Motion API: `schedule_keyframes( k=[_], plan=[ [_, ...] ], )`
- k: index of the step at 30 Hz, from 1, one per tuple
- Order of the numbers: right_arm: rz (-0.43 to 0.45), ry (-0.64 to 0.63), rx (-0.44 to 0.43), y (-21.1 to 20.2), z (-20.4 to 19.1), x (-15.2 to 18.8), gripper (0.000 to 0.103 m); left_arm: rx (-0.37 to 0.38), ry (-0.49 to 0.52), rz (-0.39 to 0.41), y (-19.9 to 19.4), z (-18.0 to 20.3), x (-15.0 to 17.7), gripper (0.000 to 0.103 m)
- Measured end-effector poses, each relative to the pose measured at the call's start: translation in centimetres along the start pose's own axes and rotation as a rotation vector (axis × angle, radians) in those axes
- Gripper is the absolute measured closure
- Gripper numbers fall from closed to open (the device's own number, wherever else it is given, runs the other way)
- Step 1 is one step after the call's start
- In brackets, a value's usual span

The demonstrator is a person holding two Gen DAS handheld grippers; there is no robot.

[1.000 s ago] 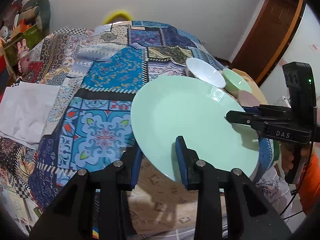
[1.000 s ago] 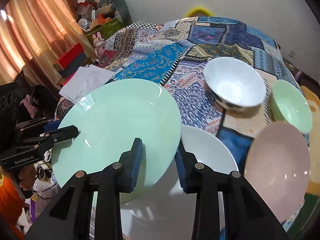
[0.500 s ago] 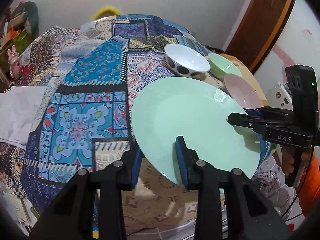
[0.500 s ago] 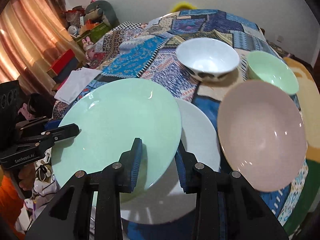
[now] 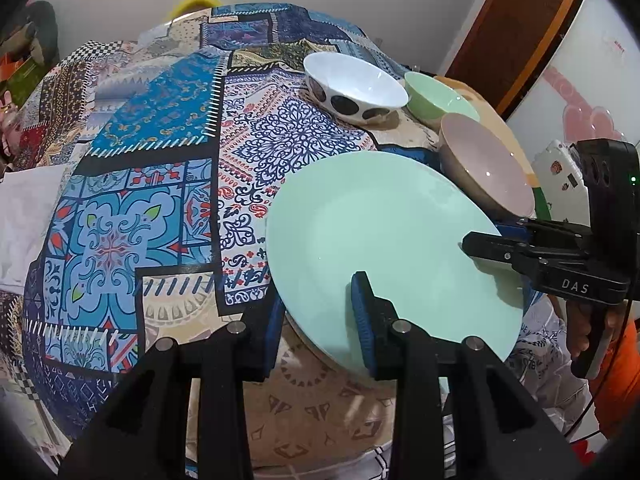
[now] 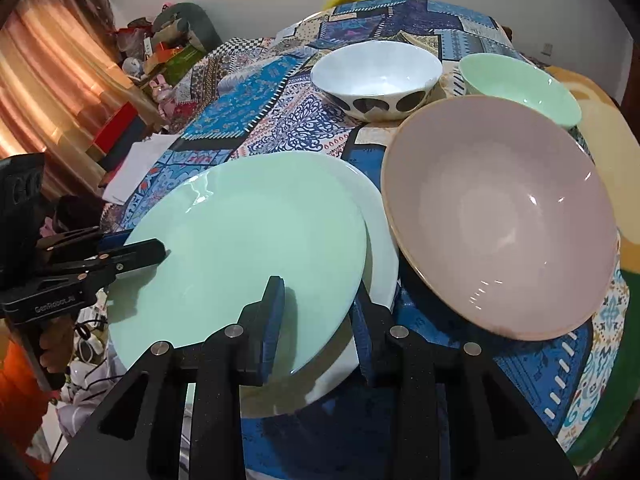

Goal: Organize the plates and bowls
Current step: 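Carry the mint green plate with both tools and lower it onto the white plate, then release the mint green plate and move both tools to the pink bowl rim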

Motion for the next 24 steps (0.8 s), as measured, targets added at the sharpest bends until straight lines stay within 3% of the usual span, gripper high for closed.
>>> schedule_keyframes(
  k=[24],
  plan=[
    [0.017, 0.032, -0.035, -0.8, 0.0, 0.4, 0.073, -0.057, 0.040, -0.009, 1.9, -0.5, -0.5, 0.070]
  ],
)
Point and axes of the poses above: each gripper's, at about its wrist camera, not at the fingertips, and y roughly the way its jaws point, z to its right, x to its underside, the point moved 7 cm from there along y, roughly the way its jaws point, and after that the axes turned 15 degrees about -x, right-handed, at the moved point
